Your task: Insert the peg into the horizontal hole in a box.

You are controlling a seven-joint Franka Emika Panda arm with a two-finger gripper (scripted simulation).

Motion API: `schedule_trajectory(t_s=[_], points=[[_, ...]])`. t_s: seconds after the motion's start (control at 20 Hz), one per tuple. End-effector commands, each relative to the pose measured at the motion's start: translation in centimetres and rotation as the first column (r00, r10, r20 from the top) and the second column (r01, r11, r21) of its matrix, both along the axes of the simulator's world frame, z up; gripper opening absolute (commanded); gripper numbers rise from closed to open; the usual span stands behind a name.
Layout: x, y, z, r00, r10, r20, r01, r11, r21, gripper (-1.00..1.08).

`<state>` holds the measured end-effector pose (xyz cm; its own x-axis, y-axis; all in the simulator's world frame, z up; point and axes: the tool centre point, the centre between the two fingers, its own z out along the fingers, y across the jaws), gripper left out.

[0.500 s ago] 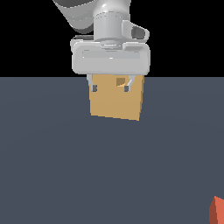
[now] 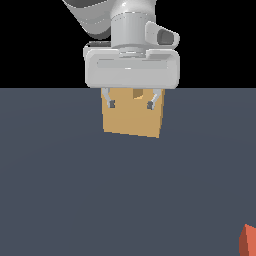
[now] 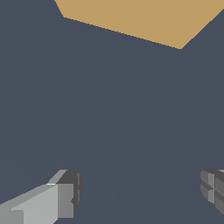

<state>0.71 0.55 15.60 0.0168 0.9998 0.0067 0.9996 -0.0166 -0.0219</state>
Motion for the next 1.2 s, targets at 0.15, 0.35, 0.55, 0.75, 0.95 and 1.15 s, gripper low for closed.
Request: schedule_trajectory(t_s=[0.15, 0.35, 0.55, 0.75, 0.95, 1.15], points=[[1.7, -4.0, -1.2, 0.997, -0.077, 0.002, 0.077, 0.997, -0.003, 1.0], [3.3, -8.2, -2.4, 0.988, -0.156, 0.005, 0.156, 0.988, -0.006, 1.0], [4.6, -13.4, -3.9, 0.968, -0.25, 0.009, 0.25, 0.968, -0.008, 1.0], [5.5, -18.6, -5.3, 0.94, -0.342, 0.013, 0.342, 0.94, -0.009, 1.0], [5.9, -23.7, -6.6, 0.905, -0.426, 0.016, 0.426, 0.905, -0.009, 1.0], [5.9, -27.7, -7.6, 0.871, -0.491, 0.019, 0.491, 0.871, -0.008, 1.0]])
